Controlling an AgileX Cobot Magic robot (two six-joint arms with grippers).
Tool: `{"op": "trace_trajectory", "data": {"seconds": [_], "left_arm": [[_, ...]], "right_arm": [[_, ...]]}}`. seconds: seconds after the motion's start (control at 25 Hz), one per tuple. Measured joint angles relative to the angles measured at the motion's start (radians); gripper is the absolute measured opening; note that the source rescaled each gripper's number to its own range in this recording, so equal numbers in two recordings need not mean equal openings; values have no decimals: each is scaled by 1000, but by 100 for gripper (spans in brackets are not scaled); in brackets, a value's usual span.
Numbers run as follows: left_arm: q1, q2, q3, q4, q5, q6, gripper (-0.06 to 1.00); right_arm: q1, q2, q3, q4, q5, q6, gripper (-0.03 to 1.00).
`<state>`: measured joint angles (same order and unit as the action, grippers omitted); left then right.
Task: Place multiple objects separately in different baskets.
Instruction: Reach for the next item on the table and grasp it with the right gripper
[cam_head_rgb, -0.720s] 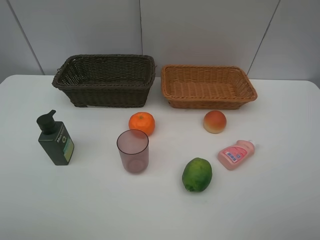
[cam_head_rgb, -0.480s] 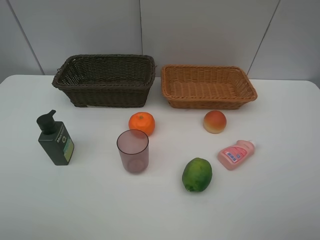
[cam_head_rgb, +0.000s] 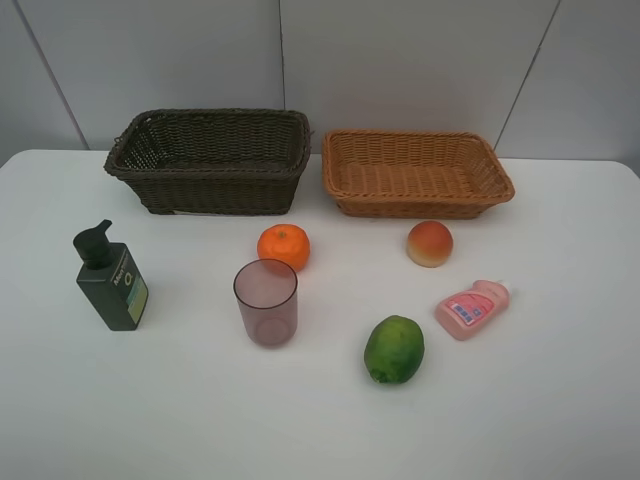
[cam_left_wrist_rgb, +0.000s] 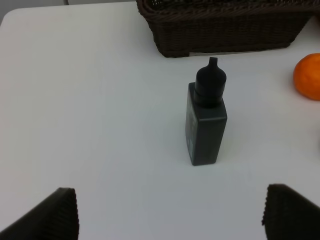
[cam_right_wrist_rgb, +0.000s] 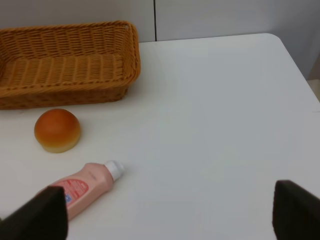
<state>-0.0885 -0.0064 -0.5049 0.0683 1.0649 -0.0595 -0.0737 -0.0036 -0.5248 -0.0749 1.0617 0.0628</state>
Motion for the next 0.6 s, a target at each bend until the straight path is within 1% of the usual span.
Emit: {"op": "trace_trajectory", "data": {"seconds": [0.6], "left_arm": [[0, 0, 0, 0, 0, 0, 96]], "right_arm": [[0, 0, 0, 0, 0, 0, 71]]}}
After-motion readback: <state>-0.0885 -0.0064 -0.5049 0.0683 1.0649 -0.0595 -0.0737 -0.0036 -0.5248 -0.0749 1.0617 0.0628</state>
